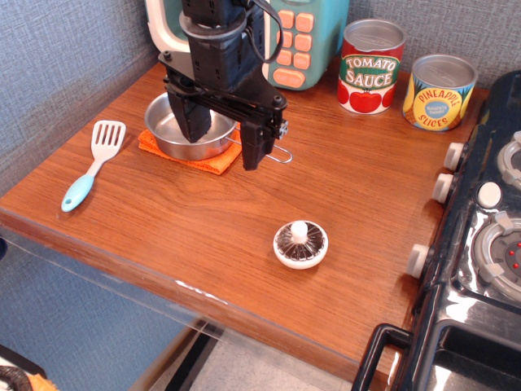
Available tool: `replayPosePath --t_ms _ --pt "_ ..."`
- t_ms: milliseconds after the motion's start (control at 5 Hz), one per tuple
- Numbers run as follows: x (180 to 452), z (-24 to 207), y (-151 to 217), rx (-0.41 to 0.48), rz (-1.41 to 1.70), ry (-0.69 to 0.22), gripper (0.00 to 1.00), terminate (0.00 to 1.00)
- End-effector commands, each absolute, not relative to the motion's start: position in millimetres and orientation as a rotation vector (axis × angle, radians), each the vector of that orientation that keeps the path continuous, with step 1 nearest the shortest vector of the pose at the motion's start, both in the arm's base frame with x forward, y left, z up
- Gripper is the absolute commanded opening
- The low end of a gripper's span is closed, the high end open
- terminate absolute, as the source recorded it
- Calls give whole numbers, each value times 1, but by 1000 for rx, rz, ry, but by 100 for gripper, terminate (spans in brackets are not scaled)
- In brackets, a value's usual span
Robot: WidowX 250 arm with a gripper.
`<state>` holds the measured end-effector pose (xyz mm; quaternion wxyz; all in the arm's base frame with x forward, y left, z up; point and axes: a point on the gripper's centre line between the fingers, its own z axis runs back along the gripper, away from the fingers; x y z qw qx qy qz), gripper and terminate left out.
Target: Move the mushroom to the empty corner of the table near the stove knobs.
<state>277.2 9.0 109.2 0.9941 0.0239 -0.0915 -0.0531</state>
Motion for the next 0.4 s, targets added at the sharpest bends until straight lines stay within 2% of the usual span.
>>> replayPosePath --t_ms 0,200 --pt "273 116 15 23 -96 -190 100 0" --pt "273 116 15 23 -96 -190 100 100"
